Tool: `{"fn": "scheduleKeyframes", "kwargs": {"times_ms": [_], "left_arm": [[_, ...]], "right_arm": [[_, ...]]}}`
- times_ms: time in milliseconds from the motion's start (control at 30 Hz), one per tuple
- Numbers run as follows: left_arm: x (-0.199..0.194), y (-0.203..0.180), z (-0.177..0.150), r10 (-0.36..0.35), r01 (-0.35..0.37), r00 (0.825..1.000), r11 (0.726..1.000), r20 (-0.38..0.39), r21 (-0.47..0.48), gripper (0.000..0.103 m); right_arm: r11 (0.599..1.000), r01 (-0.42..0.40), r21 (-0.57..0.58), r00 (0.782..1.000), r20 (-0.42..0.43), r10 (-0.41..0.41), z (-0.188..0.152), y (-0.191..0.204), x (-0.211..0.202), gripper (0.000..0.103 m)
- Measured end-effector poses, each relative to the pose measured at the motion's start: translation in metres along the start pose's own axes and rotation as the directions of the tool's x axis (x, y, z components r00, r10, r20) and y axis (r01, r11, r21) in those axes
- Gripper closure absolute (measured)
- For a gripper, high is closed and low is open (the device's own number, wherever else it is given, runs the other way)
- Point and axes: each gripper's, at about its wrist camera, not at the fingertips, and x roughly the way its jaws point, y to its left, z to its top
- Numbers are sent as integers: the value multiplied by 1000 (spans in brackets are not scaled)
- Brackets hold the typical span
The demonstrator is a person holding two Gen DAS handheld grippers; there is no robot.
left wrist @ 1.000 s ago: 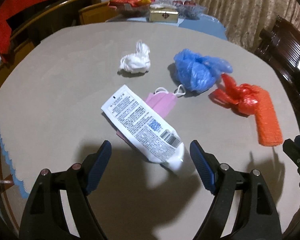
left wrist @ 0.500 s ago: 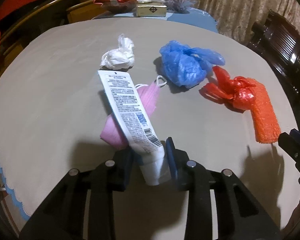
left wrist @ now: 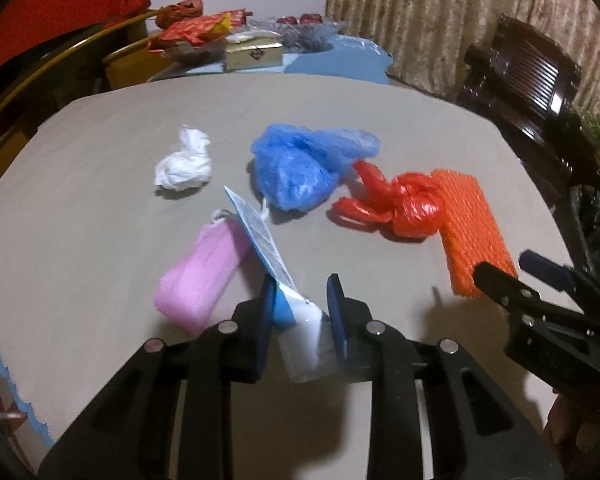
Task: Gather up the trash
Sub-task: 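Grasp the orange foam net with the right tool while the left tool holds the tube, then carry the tube and orange net over the black bin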
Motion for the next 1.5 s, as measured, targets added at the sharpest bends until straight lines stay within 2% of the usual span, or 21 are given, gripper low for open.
{"fn": "scheduleKeyframes", "kwargs": {"times_ms": [100,167,200,233,267,467,500,567,667,700,767,1033,1500], "left_arm": [[16,-3,-5,-22,23,999,1000,-50,19,78],[21,-2,-6,-14,15,998,1000,-55,20,76],[22,0,-6,-9,10,998,1000,-55,15,71],[23,1,-6,-3,4,998,1000,-57,9,61],[26,4,-5,3,-3,998,1000,-58,-2,59],[31,7,-5,10,-11,997,1000,-71,-8,61],[32,6,-5,10,-10,997,1000,-73,-5,71],[32,3,-4,10,-9,997,1000,-71,8,73],[29,0,-6,8,-7,998,1000,-60,17,73],[26,-1,-5,9,-8,999,1000,-51,20,74],[17,-2,-3,10,-10,1000,1000,-23,23,74],[-9,-13,0,-9,8,1000,999,20,31,74],[-64,-39,-5,-7,4,998,999,62,45,74]], "right_arm": [[1000,10,8,1000,-11,-10,1,-1,10,37],[1000,17,14,1000,-14,-17,1,-3,16,37],[1000,21,15,1000,-14,-21,1,-4,18,37],[999,28,16,1000,-14,-28,2,-5,20,36],[999,30,15,999,-15,-30,2,-5,22,36],[999,49,16,998,-41,-49,3,-11,33,37],[999,52,16,998,-46,-51,3,-12,35,40],[998,70,-3,997,-38,-70,2,-11,35,45],[998,55,-6,998,-43,-56,4,-13,34,73],[999,46,-6,998,-49,-46,6,-14,33,87],[999,35,-1,998,-52,-35,7,-16,31,91],[999,29,-28,1000,2,-29,8,-13,0,93],[999,39,-11,997,74,-38,9,-35,-73,93]]}}
